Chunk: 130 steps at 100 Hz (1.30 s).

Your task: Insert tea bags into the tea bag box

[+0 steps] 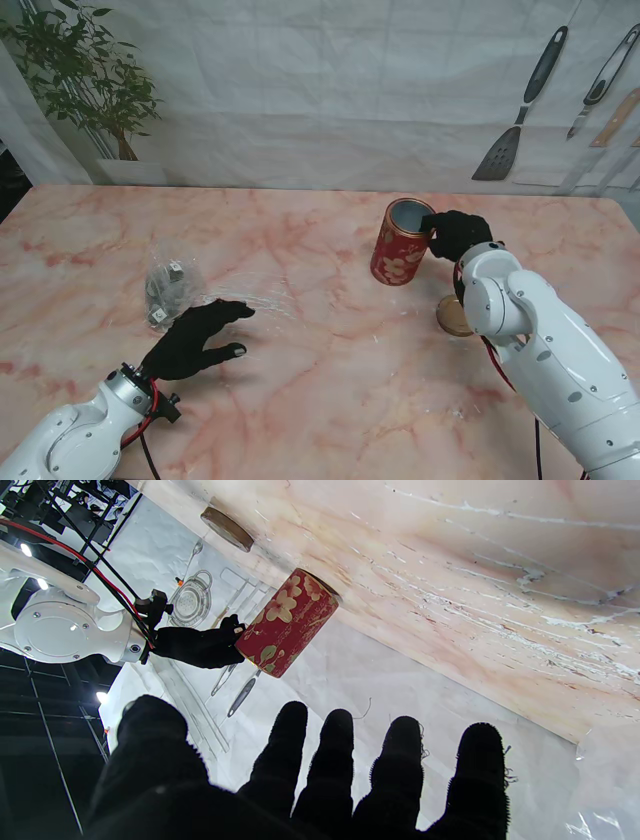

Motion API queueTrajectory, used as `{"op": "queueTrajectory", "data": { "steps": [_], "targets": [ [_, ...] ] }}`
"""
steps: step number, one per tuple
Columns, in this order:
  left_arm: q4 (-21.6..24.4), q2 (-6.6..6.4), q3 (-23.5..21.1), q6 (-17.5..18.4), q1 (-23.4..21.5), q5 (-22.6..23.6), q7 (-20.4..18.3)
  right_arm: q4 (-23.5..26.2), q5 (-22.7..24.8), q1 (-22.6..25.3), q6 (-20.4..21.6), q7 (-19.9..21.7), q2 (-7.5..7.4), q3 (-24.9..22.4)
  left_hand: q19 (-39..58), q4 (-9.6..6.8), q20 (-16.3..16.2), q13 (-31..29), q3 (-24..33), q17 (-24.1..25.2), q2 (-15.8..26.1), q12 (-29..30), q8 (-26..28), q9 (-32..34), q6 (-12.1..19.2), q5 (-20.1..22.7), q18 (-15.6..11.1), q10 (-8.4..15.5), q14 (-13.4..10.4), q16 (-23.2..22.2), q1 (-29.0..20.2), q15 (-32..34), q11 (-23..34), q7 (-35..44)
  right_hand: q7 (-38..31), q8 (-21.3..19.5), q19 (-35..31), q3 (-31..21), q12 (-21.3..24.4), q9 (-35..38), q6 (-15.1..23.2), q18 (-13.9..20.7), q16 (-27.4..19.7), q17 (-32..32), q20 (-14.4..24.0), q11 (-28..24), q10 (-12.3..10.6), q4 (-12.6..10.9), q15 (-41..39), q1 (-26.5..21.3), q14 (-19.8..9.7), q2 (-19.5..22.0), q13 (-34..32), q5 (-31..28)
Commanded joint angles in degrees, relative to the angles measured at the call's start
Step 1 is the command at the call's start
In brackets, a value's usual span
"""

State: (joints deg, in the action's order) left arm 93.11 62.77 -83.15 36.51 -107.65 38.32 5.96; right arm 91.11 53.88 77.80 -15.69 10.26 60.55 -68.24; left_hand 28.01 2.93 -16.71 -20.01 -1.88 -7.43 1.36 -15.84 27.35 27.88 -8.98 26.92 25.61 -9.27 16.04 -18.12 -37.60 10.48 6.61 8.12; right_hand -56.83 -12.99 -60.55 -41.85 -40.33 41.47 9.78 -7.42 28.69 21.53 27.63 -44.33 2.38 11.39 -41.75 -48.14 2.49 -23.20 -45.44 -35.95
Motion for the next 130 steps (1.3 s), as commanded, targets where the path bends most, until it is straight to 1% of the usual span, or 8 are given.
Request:
{"op": "queueTrajectory", "data": {
  "steps": [1, 13, 21, 46, 67, 76, 89, 130],
  "targets": [
    [0.23, -0.09, 0.05, 0.11, 0.05, -0.25, -0.87, 0.25, 0.61, -0.28, -0.02, 0.43, 0.25, 0.16, -0.15, -1.08, -0.74, 0.19, -0.14, 0.25, 1.51, 0.71, 0.0, -1.2, 1.2, -1.71, -0.1, 2.22, -0.58, 0.1, -0.25, -1.93, 0.16, 0.04, -5.09, -1.95, -1.84, 1.14, -1.36, 0.4, -1.37, -1.18, 0.9, 0.04, -0.21, -0.94, -2.63, 0.58, -1.48, -1.77, 0.16, 5.53, -0.92, -3.45],
    [0.23, -0.13, 0.06, 0.09, 0.07, -0.43, -1.14, 0.59, 0.83, -0.48, -0.15, 0.31, 0.29, 0.19, -0.17, -1.07, -0.73, 0.13, -0.13, 0.28, 1.63, 0.72, 0.01, -1.2, 1.1, -1.66, -0.07, 2.11, -0.65, 0.1, -0.25, -1.92, 0.13, 0.06, -5.31, -4.15, -1.84, 1.02, -2.43, 0.31, -1.91, -1.25, 1.3, -0.18, -0.26, -1.78, -2.46, 0.48, -2.27, -2.06, 0.21, 6.08, -0.74, -3.09],
    [0.21, -0.14, 0.07, 0.15, 0.09, -0.52, -1.24, 0.99, 1.18, -0.56, -0.23, 0.47, 0.28, 0.06, -0.17, -1.06, -0.73, 0.16, -0.16, 0.28, 1.63, 0.72, -0.01, -1.18, 1.16, -1.72, -0.11, 2.12, -0.58, 0.11, -0.22, -1.94, 0.13, 0.02, -5.4, -4.88, -1.8, 0.87, -2.77, 0.28, -2.07, -1.14, 1.39, -0.34, -0.28, -2.04, -2.41, 0.43, -2.42, -2.19, 0.24, 6.29, -0.65, -3.1],
    [0.23, -0.16, 0.09, 0.21, 0.13, -0.58, -1.36, 3.08, 3.16, -0.73, 0.03, 2.39, 0.02, -0.66, -0.19, -1.06, -0.72, 0.1, -0.15, 0.26, 1.62, 0.73, -0.01, -1.14, 1.18, -1.71, -0.08, 2.17, -0.67, 0.11, -0.28, -1.93, 0.11, 0.02, -5.12, -6.05, -1.74, 0.95, -3.21, -0.02, -1.81, -1.13, 1.47, -0.43, -0.29, -2.15, -2.58, 0.46, -2.54, -2.14, 0.13, 6.51, -0.51, -2.78],
    [0.2, -0.15, 0.14, 0.29, 0.14, -0.51, -1.27, 4.36, 3.52, -1.33, 0.51, 3.27, -0.02, -0.42, -0.15, -1.06, -0.73, 0.09, -0.16, 0.23, 1.64, 0.71, -0.01, -1.1, 1.17, -1.68, -0.09, 2.17, -0.65, 0.1, -0.32, -1.92, 0.13, 0.03, -4.64, -6.51, -1.71, 1.04, -3.33, 0.14, -1.8, -1.06, 1.47, -0.4, -0.28, -2.04, -2.52, 0.45, -2.5, -2.16, 0.12, 6.43, -0.53, -2.95],
    [0.19, -0.12, 0.13, 0.34, 0.11, -0.41, -1.06, 4.52, 3.83, -1.9, 1.25, 3.81, -0.09, 0.17, -0.13, -1.05, -0.74, 0.08, -0.18, 0.23, 1.63, 0.7, 0.0, -1.09, 1.25, -1.66, -0.12, 2.19, -0.77, 0.11, -0.29, -1.93, 0.14, 0.04, -4.53, -6.58, -1.75, 1.06, -3.45, 0.31, -1.55, -1.14, 1.53, -0.32, -0.24, -2.13, -2.58, 0.45, -2.62, -2.13, -0.04, 6.32, -0.72, -3.13],
    [0.25, -0.08, 0.1, 0.37, -0.03, -0.28, -0.81, 4.16, 4.42, -2.94, 2.05, 3.51, -0.07, 1.67, -0.14, -1.06, -0.74, 0.02, -0.16, 0.24, 1.6, 0.71, -0.01, -1.13, 1.19, -1.76, -0.1, 2.19, -0.67, 0.09, -0.33, -1.91, 0.12, 0.01, -4.41, -6.69, -1.69, 0.99, -3.66, 0.44, -1.38, -1.14, 1.58, -0.21, -0.26, -2.22, -2.59, 0.47, -2.68, -2.04, -0.11, 6.25, -0.8, -3.25],
    [0.85, -0.02, -0.22, -0.08, -0.73, 0.27, -0.38, 1.44, 1.33, -7.15, 2.73, 0.84, 0.57, 7.18, -0.12, -1.06, -0.75, 0.05, -0.16, 0.21, 1.57, 0.7, -0.03, -1.13, 1.13, -1.75, -0.06, 2.21, -0.67, 0.09, -0.34, -1.92, 0.14, -0.01, -4.26, -6.73, -1.56, 0.91, -3.8, 0.47, -1.29, -1.02, 1.6, -0.22, -0.29, -2.09, -2.67, 0.52, -2.62, -1.96, -0.21, 6.2, -0.84, -3.3]
  ]
}}
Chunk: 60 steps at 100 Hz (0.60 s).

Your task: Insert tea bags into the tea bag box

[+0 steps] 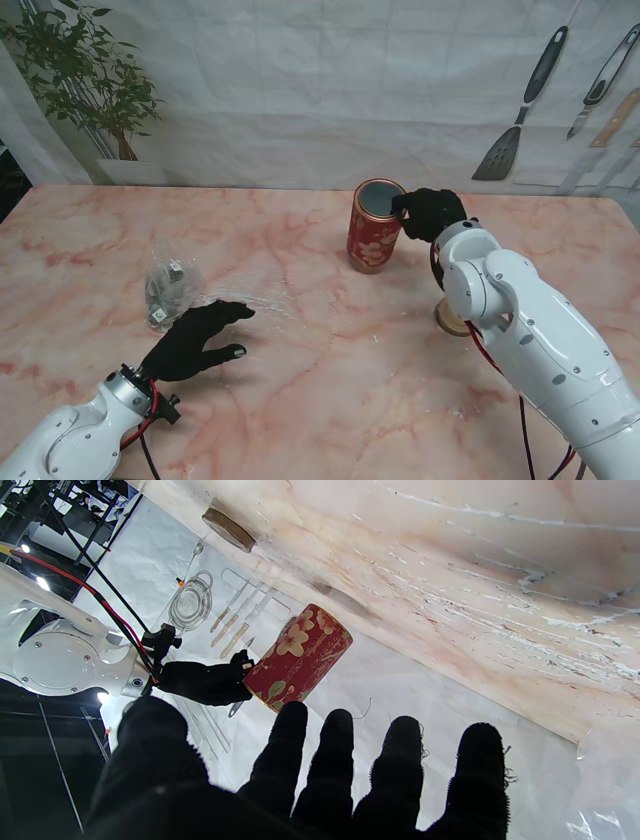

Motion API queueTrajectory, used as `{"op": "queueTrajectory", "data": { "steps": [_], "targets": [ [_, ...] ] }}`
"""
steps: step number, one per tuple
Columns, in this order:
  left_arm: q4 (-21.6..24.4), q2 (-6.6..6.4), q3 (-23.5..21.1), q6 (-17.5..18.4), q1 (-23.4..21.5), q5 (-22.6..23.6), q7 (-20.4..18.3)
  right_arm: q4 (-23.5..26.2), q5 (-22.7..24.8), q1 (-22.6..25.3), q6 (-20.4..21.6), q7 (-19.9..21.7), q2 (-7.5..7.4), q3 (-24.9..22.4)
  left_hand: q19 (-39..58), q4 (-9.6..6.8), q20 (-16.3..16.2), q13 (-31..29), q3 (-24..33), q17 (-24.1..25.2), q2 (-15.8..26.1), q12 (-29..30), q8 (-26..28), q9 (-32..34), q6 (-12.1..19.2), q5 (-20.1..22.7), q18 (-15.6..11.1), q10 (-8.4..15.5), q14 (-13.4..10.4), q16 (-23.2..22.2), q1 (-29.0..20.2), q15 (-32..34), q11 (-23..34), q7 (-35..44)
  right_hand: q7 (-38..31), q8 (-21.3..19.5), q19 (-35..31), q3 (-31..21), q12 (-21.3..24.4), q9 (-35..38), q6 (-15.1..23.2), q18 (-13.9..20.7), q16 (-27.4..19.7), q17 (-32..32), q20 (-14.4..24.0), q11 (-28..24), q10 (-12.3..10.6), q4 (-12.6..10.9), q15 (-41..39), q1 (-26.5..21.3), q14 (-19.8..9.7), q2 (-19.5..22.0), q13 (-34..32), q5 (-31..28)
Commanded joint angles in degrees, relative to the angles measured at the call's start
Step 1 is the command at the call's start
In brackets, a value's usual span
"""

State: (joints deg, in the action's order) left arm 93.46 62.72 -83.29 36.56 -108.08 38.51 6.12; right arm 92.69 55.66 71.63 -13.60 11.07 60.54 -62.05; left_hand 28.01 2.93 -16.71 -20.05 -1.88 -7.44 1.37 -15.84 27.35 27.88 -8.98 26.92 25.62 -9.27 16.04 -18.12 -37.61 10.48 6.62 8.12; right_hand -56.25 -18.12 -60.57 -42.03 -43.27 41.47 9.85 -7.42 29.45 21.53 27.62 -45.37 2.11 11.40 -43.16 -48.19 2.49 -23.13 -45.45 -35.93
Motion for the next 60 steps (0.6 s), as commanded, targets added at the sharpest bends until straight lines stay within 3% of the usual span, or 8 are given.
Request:
{"op": "queueTrajectory", "data": {
  "steps": [1, 60],
  "targets": [
    [0.51, 0.03, -0.07, -0.14, -0.3, 0.07, -0.53, -0.22, -0.54, -1.08, 0.65, -0.08, 0.6, 1.13, -0.14, -1.06, -0.74, 0.08, -0.15, 0.26, 1.57, 0.7, -0.02, -1.15, 1.07, -1.74, -0.07, 2.18, -0.62, 0.08, -0.35, -1.91, 0.13, 0.0, -4.86, -1.6, -1.56, 1.07, -0.87, 0.49, -1.37, -1.03, 0.85, -0.2, -0.28, -1.06, -2.41, 0.5, -1.21, -1.94, -0.21, 6.09, -0.84, -3.36],
    [0.57, 0.05, -0.31, -0.16, -0.47, -0.1, -0.59, -5.28, -4.54, -7.96, -0.47, -2.87, 1.83, 9.95, -0.12, -1.05, -0.75, 0.11, -0.15, 0.22, 1.59, 0.71, -0.02, -1.14, 1.04, -1.71, -0.09, 2.19, -0.64, 0.09, -0.35, -1.93, 0.12, 0.01, -4.72, -1.34, -1.68, 1.3, -1.08, 0.55, -1.02, -0.86, 1.03, -0.06, -0.17, -1.18, -2.55, 0.59, -1.52, -1.62, -0.49, 6.2, -1.0, -3.2]
  ]
}}
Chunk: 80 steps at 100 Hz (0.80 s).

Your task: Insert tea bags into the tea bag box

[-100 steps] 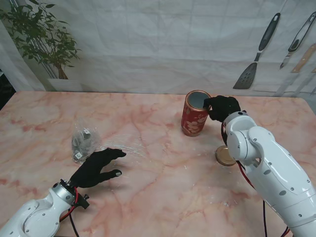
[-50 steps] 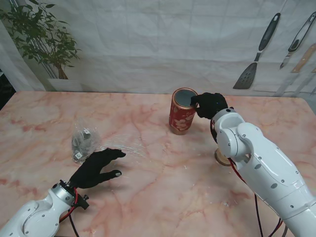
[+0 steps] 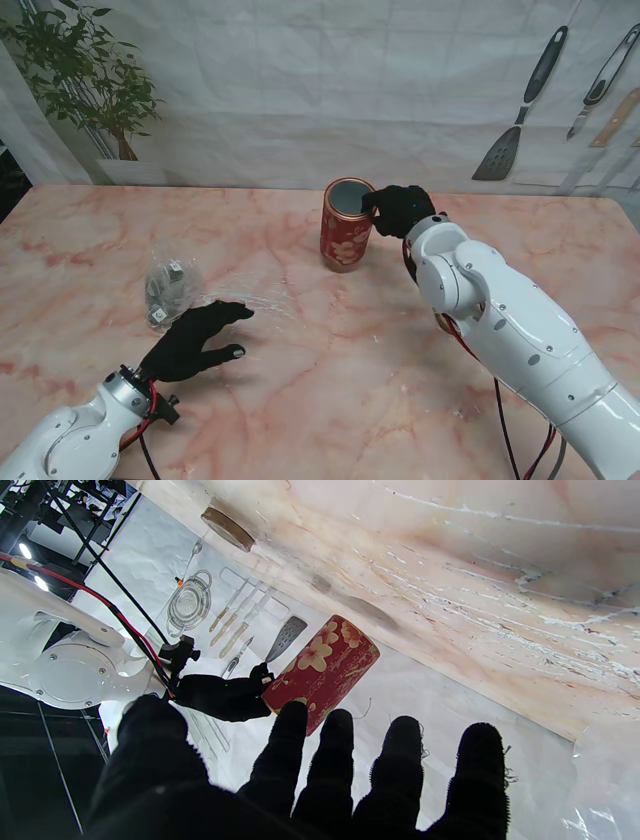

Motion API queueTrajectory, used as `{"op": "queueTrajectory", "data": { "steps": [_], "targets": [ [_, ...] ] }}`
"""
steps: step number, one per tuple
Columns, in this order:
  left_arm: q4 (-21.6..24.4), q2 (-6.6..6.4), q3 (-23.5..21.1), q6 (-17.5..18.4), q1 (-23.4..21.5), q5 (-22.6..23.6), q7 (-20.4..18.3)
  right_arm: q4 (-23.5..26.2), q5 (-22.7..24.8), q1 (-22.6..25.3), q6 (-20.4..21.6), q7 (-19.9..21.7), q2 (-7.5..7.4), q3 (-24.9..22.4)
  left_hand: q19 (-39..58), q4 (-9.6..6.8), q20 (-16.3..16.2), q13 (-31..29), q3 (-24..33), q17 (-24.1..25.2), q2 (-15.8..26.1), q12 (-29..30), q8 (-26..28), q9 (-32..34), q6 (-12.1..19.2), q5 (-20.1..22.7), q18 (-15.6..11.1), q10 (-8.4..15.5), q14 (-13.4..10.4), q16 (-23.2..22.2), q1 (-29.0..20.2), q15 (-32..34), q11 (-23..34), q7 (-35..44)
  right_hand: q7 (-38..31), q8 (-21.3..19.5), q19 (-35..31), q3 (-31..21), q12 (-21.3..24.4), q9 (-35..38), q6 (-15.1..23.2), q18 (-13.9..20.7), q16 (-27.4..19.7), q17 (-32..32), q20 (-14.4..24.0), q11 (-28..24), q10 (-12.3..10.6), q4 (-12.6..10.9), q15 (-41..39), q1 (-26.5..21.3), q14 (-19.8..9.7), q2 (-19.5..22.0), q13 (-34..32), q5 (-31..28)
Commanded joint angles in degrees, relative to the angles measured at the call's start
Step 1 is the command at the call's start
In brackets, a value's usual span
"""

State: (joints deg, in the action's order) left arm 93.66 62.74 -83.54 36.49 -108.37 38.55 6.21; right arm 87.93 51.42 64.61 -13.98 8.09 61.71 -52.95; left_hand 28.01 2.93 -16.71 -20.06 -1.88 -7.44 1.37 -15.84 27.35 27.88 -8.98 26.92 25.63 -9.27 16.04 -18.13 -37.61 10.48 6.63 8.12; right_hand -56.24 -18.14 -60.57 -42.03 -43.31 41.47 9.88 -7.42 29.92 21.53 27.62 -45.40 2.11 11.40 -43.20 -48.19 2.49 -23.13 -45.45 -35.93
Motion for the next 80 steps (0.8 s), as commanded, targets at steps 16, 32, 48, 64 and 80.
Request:
{"op": "queueTrajectory", "data": {
  "steps": [16, 32, 48, 64, 80],
  "targets": [
    [0.36, 0.02, -0.1, -0.08, -0.18, -0.22, -0.75, -2.14, -1.43, -2.79, -0.8, -0.4, 1.05, 3.11, -0.11, -1.05, -0.75, 0.04, -0.17, 0.25, 1.58, 0.7, -0.03, -1.11, 1.16, -1.7, -0.08, 2.18, -0.7, 0.07, -0.35, -1.88, 0.13, 0.0, -4.71, -1.08, -1.86, 1.47, -1.05, 0.48, -0.85, -0.77, 0.65, -0.04, -0.06, -1.3, -2.57, 0.6, -1.7, -1.48, -0.54, 6.33, -0.96, -3.06],
    [0.35, 0.01, -0.14, -0.12, -0.19, -0.32, -0.86, -3.29, -2.3, -4.27, -1.44, 0.01, 1.23, 4.77, -0.12, -1.05, -0.74, 0.05, -0.16, 0.24, 1.53, 0.69, -0.02, -1.06, 1.14, -1.67, -0.12, 2.22, -0.62, 0.08, -0.38, -1.9, 0.16, 0.02, -4.73, -0.9, -1.96, 1.7, -1.07, 0.31, -0.57, -1.03, 0.71, -0.09, 0.02, -1.42, -2.65, 0.61, -1.85, -1.42, -0.66, 6.44, -0.96, -2.93],
    [0.32, 0.01, -0.16, -0.16, -0.17, -0.45, -0.95, -4.0, -3.04, -5.21, -2.15, 0.65, 1.3, 5.68, -0.12, -1.05, -0.75, 0.08, -0.15, 0.23, 1.59, 0.7, -0.03, -1.09, 1.2, -1.71, -0.1, 2.22, -0.66, 0.08, -0.38, -1.92, 0.14, 0.0, -4.37, -0.35, -1.96, 2.12, -1.22, 0.23, -0.14, -0.86, 0.78, -0.22, 0.07, -1.67, -2.7, 0.62, -1.99, -1.25, -0.71, 6.41, -0.82, -2.75],
    [0.3, -0.01, -0.13, -0.19, -0.16, -0.62, -1.12, -4.86, -3.84, -5.65, -2.62, -0.01, 1.56, 6.26, -0.14, -1.05, -0.74, 0.01, -0.15, 0.27, 1.61, 0.68, -0.02, -0.98, 1.12, -1.65, -0.08, 2.15, -0.7, 0.07, -0.4, -1.88, 0.19, 0.03, -3.87, 1.1, -2.29, 2.04, -1.31, 0.53, -0.2, -1.07, 1.06, -0.15, 0.31, -2.06, -2.62, 0.29, -2.63, -0.89, -0.63, 5.73, -0.97, -3.19],
    [0.3, -0.01, -0.14, -0.2, -0.14, -0.59, -1.13, -4.89, -4.87, -5.83, -2.67, 0.82, 1.53, 6.5, -0.11, -1.04, -0.75, 0.07, -0.16, 0.23, 1.61, 0.7, -0.02, -1.06, 1.26, -1.73, -0.13, 2.22, -0.62, 0.07, -0.41, -1.9, 0.15, 0.0, -3.98, 1.77, -2.22, 1.82, -1.16, 0.43, -0.15, -1.22, 1.04, -0.42, 0.41, -2.01, -2.59, 0.16, -2.6, -0.75, -0.53, 5.59, -0.63, -3.19]
  ]
}}
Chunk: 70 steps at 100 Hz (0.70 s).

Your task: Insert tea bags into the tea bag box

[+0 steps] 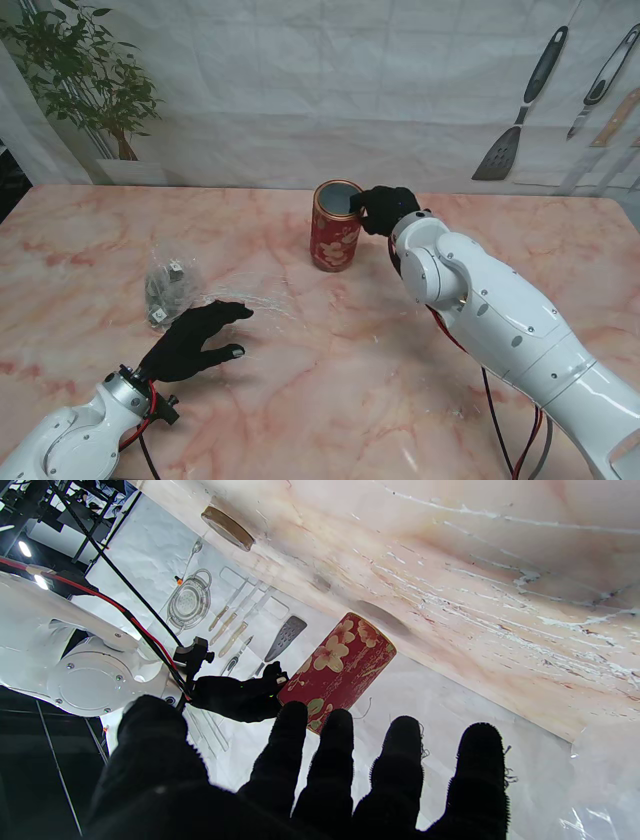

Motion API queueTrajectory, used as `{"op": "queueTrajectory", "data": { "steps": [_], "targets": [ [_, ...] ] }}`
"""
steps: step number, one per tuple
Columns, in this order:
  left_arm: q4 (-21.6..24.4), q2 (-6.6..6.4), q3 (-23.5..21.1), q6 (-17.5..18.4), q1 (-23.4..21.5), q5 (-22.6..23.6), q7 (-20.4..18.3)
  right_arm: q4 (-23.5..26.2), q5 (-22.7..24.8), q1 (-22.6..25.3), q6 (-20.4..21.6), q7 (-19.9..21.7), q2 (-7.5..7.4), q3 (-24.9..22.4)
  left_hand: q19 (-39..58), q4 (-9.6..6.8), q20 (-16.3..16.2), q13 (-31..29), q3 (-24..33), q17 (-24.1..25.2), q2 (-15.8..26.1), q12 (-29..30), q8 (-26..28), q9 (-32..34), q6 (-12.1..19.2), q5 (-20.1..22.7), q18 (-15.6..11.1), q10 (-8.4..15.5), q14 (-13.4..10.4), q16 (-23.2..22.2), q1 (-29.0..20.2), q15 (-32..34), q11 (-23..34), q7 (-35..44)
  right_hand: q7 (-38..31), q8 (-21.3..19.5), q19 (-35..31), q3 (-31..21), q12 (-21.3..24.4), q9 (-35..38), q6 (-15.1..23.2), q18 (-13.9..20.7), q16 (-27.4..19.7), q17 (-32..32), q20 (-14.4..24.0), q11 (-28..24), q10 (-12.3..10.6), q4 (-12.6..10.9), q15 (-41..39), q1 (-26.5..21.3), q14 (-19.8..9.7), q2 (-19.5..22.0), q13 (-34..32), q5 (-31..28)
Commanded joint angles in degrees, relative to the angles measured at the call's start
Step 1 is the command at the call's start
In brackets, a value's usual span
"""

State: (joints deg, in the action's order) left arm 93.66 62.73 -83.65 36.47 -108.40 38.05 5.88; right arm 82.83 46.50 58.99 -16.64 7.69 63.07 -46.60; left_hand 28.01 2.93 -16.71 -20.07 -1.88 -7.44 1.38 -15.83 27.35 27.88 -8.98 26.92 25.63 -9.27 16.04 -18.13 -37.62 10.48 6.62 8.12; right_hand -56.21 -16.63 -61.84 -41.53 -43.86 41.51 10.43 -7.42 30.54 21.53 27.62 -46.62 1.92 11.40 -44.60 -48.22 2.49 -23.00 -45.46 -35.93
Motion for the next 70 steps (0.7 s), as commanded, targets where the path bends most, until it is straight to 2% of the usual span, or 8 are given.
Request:
{"op": "queueTrajectory", "data": {
  "steps": [1, 43, 53, 60, 70],
  "targets": [
    [0.3, 0.0, -0.03, -0.17, -0.11, -0.1, -0.79, 0.21, 0.03, -0.22, -0.01, 1.3, 0.16, 0.16, -0.1, -1.05, -0.75, 0.0, -0.16, 0.21, 1.6, 0.69, -0.01, -1.03, 1.13, -1.63, -0.11, 2.17, -0.63, 0.06, -0.41, -1.87, 0.16, 0.04, -4.02, 0.28, -0.93, 1.31, -0.61, 0.38, -0.68, -1.22, 0.41, -0.43, 0.41, -0.79, -2.41, 0.15, -1.18, -0.74, -0.51, 5.44, -0.61, -3.16],
    [0.24, 0.01, -0.06, -0.24, -0.12, -0.16, -0.79, -0.29, -0.75, -0.51, 0.34, 1.77, 0.14, 0.53, -0.09, -1.05, -0.75, 0.03, -0.15, 0.23, 1.6, 0.69, -0.02, -1.04, 1.15, -1.67, -0.14, 2.14, -0.6, 0.07, -0.45, -1.89, 0.15, 0.02, -3.76, 1.44, -0.75, 1.13, -0.35, 0.34, -1.17, -1.43, 0.27, -0.49, 0.59, -0.52, -2.22, 0.09, -0.88, -0.87, -0.43, 5.25, -0.54, -2.98],
    [0.2, 0.0, -0.03, -0.22, -0.09, -0.19, -0.81, 0.22, -0.69, -0.63, 0.13, 3.14, -0.11, 0.45, -0.1, -1.04, -0.75, 0.06, -0.18, 0.27, 1.58, 0.69, -0.02, -1.07, 1.13, -1.68, -0.07, 2.16, -0.51, 0.07, -0.42, -1.9, 0.14, 0.02, -3.31, 1.88, -0.44, 1.36, -0.02, -0.08, -0.99, -1.37, 0.09, -0.85, 0.53, -0.01, -2.12, 0.14, -0.41, -0.62, -0.3, 4.97, -0.11, -2.58],
    [0.17, 0.0, 0.01, -0.2, -0.05, -0.19, -0.82, 0.5, -0.82, -0.67, -0.05, 3.8, -0.21, 0.38, -0.09, -1.04, -0.75, 0.04, -0.17, 0.24, 1.57, 0.69, -0.02, -1.08, 1.25, -1.68, -0.07, 2.13, -0.63, 0.06, -0.42, -1.89, 0.14, 0.02, -2.09, 2.83, -0.17, 1.33, 0.29, -0.71, -1.42, -1.38, -0.16, -1.06, 0.48, 0.6, -1.97, 0.07, 0.26, 0.07, -0.28, 4.18, 0.33, -1.52],
    [0.13, 0.01, 0.05, -0.17, 0.01, -0.2, -0.77, 0.81, -0.65, -0.66, -0.38, 4.29, -0.31, 0.34, -0.08, -1.05, -0.75, 0.06, -0.16, 0.24, 1.6, 0.69, -0.02, -1.04, 1.18, -1.66, -0.05, 2.16, -0.57, 0.07, -0.44, -1.9, 0.15, 0.03, 1.42, 4.62, 0.57, 0.36, 0.84, -3.07, -1.88, -1.26, -0.49, -1.73, 0.48, 1.49, -1.71, 0.08, 1.64, 3.24, -0.34, 1.66, 1.59, 3.59]
  ]
}}
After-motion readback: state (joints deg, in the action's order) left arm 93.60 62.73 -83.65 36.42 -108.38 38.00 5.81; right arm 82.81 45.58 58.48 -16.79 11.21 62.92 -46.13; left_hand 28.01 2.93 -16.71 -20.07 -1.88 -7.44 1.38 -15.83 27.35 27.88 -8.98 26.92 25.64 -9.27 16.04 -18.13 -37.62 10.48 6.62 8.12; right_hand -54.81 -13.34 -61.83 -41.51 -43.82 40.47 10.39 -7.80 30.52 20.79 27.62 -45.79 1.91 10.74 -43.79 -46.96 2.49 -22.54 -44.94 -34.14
